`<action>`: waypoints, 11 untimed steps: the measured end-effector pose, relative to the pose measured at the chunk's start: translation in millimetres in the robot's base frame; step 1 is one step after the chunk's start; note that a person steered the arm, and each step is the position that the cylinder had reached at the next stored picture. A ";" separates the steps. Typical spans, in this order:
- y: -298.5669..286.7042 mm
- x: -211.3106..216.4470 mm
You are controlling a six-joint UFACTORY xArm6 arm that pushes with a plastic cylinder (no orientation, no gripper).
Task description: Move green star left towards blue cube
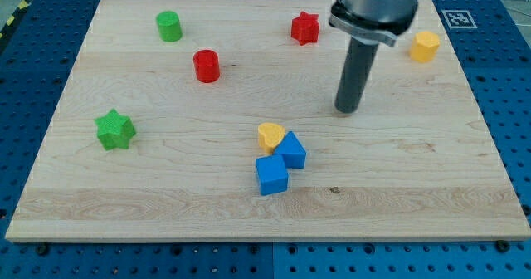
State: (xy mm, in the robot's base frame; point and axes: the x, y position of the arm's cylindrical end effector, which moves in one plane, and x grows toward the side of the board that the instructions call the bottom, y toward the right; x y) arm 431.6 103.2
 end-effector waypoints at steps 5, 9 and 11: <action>-295.4 -4.6; -324.5 54.0; -324.9 32.3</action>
State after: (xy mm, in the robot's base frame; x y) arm 463.9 -221.7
